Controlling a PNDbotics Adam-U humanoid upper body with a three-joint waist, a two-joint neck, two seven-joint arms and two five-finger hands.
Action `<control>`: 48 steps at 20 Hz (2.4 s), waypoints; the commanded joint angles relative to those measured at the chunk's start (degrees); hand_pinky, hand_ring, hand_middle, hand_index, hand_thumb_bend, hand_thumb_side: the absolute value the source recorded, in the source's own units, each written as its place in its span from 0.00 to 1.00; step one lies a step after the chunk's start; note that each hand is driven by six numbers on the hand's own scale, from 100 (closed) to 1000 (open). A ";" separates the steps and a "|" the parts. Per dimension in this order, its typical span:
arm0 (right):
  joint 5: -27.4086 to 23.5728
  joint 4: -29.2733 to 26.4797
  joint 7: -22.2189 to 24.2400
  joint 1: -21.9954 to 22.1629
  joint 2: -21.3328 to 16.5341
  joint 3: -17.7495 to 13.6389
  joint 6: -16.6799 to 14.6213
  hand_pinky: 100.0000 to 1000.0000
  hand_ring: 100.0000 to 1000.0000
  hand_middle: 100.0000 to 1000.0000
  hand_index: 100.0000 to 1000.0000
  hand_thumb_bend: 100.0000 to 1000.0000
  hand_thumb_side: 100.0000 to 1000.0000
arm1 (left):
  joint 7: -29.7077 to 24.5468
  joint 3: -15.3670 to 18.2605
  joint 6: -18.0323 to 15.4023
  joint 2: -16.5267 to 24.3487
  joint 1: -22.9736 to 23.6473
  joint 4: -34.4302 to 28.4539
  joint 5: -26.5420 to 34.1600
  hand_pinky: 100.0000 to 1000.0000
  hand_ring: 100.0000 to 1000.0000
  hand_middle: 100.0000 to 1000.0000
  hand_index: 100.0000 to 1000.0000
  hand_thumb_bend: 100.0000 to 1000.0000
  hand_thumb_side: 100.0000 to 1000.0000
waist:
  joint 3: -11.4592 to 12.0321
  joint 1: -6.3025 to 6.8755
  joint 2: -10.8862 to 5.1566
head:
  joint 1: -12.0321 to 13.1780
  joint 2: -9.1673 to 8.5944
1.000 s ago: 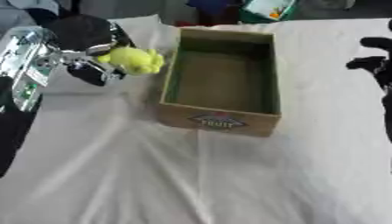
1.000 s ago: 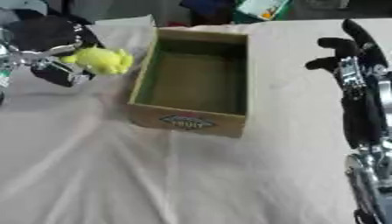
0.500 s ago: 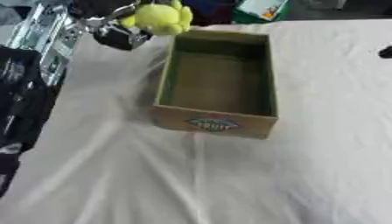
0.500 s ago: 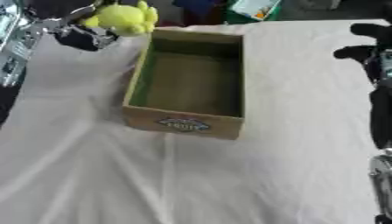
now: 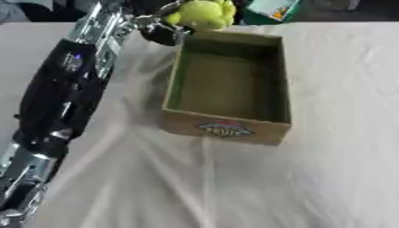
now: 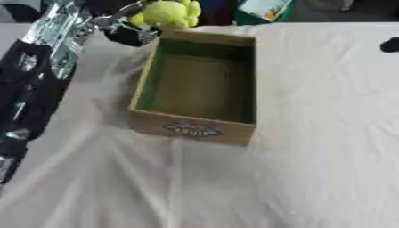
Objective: Pick up objects on the table and place them in the box.
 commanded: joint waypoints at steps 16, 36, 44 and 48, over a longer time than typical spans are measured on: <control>-0.57 -1.14 1.21 -1.72 0.70 0.37 -0.83 0.79 0.58 0.69 0.91 0.00 0.75 | 10.67 -2.92 -10.08 -2.52 -0.91 8.57 -19.62 0.60 0.78 0.70 0.83 0.00 0.44 | -0.80 0.49 -1.23 | 0.03 0.09; -1.26 -1.14 1.29 -1.39 1.76 0.72 -0.53 0.79 0.58 0.69 0.91 0.00 0.75 | 3.41 -1.11 -6.25 -3.80 -0.73 6.85 -6.54 0.74 0.92 0.86 1.00 0.55 1.00 | -1.20 0.81 -1.56 | 0.35 0.54; -1.36 -1.14 0.09 -0.50 0.79 -0.61 -2.00 0.79 0.58 0.68 0.91 0.00 0.74 | 13.29 2.02 -0.22 -2.38 1.85 0.40 13.87 0.62 0.75 0.69 0.85 0.00 0.99 | 0.87 0.43 -2.47 | -1.72 1.65; -0.77 -1.14 -1.93 0.94 -0.04 -1.85 -2.13 0.79 0.58 0.68 0.91 0.00 0.74 | 17.65 4.68 8.34 0.14 5.86 -9.24 35.40 0.55 0.68 0.61 0.79 0.00 0.89 | 3.96 0.11 -3.31 | -5.14 2.73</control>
